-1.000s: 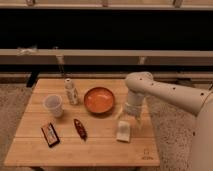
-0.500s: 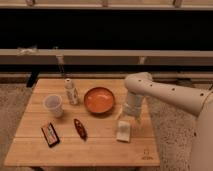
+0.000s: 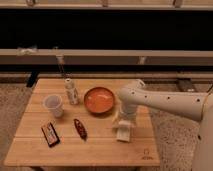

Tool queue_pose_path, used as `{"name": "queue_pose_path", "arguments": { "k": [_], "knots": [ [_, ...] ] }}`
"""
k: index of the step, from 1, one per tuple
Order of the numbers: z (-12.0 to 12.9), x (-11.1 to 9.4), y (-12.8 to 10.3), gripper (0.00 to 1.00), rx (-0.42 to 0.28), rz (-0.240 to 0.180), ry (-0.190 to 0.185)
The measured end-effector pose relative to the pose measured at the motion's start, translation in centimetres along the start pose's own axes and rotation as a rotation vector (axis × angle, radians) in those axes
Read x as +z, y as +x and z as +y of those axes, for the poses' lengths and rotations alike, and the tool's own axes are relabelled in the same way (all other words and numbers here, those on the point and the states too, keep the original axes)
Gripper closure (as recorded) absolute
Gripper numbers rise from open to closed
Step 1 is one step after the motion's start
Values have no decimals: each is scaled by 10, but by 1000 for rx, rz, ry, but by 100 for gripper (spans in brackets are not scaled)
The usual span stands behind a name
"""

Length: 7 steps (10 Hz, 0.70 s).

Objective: Place the eraser in the ceramic cup

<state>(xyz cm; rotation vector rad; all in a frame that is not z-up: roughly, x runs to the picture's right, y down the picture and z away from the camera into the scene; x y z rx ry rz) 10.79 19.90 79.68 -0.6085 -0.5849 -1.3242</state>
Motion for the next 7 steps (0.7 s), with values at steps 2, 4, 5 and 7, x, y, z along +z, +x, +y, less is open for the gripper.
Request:
{"name": "queue_pose_path", "arguments": {
  "k": [2, 4, 5, 7],
  "knots": [
    [-2, 7, 3, 20, -6, 0, -4],
    [-2, 17, 9, 20, -5, -2, -6],
    [-1, 22, 12, 20, -3, -5, -9],
    [-1, 29, 14, 20, -5, -12, -17]
  ]
}}
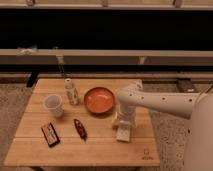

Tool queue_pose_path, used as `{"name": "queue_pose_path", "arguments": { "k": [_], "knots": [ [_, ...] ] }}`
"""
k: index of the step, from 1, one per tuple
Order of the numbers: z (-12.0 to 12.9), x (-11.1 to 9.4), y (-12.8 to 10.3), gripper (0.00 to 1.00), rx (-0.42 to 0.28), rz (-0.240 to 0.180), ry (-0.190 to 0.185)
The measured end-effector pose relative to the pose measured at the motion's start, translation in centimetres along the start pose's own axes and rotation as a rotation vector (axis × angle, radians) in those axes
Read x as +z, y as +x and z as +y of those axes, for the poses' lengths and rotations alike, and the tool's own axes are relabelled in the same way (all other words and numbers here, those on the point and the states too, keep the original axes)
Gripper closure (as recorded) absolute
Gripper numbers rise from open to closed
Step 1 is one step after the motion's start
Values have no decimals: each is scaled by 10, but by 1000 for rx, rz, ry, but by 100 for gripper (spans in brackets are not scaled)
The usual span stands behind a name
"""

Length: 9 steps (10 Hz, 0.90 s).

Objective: Place the eraser in the ceramic cup

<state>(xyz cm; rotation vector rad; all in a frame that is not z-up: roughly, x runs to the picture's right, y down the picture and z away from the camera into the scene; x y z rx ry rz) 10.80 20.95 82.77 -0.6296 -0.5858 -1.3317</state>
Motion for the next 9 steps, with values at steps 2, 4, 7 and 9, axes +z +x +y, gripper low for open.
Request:
{"name": "queue_pose_path", "arguments": {
  "k": [2, 4, 7, 9],
  "knots": [
    [6, 7, 2, 25, 9, -9, -11],
    [7, 12, 2, 42, 11, -19, -21],
    [14, 14, -2, 75, 24, -31, -20],
    [18, 4, -6, 94, 32, -30, -22]
  ]
}}
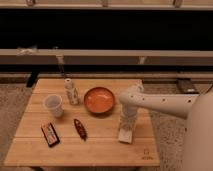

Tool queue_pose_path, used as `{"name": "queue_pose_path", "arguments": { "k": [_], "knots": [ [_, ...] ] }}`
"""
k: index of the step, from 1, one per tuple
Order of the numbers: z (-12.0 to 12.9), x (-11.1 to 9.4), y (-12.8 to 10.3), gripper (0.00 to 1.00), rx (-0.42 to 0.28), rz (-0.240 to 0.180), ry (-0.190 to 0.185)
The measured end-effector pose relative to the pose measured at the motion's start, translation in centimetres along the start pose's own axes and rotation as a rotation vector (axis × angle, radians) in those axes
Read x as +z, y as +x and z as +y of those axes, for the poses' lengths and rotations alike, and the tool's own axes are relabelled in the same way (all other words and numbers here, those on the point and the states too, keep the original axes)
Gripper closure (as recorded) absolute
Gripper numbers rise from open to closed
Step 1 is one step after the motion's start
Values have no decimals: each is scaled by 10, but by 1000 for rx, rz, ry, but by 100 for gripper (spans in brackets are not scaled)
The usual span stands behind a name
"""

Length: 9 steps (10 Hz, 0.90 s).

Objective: Place the eraser in the ceramic cup

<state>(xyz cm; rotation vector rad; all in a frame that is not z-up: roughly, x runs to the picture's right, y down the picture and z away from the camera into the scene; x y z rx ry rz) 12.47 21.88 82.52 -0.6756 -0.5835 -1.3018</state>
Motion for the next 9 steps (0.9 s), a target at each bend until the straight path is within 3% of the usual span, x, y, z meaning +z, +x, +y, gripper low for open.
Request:
{"name": "queue_pose_path", "arguments": {
  "k": [1, 4, 7, 9],
  "knots": [
    [-1, -9, -2, 99, -1, 2, -3],
    [-20, -53, -8, 100, -60, 14, -14],
    [-56, -95, -14, 100, -188, 30, -4],
    [-94, -111, -20, 100, -296, 53, 9]
  ]
}}
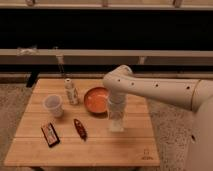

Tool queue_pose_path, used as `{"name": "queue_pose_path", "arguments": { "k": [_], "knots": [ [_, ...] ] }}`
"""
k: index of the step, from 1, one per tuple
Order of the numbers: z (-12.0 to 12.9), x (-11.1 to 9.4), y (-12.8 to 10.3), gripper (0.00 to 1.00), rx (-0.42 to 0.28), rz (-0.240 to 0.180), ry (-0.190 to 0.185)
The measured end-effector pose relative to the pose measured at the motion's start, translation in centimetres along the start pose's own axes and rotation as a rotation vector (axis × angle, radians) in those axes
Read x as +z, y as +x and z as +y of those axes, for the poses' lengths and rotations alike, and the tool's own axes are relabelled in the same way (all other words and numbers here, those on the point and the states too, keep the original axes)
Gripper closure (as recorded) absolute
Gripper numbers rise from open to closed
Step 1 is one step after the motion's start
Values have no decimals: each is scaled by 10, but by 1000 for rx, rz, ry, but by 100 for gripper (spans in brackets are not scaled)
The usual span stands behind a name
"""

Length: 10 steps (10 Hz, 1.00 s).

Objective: Place the eraser in the ceramic cup

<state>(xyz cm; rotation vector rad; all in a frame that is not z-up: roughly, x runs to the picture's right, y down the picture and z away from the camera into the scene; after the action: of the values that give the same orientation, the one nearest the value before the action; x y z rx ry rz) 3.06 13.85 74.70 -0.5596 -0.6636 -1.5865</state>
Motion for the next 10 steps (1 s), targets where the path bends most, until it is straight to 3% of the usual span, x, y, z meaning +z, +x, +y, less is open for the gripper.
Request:
{"name": "queue_pose_path", "arguments": {
  "k": [2, 8, 10],
  "knots": [
    [-25, -6, 6, 100, -81, 19, 16],
    [-116, -39, 12, 100, -405, 100, 134],
    [-128, -45, 15, 100, -453, 105, 165]
  ]
}}
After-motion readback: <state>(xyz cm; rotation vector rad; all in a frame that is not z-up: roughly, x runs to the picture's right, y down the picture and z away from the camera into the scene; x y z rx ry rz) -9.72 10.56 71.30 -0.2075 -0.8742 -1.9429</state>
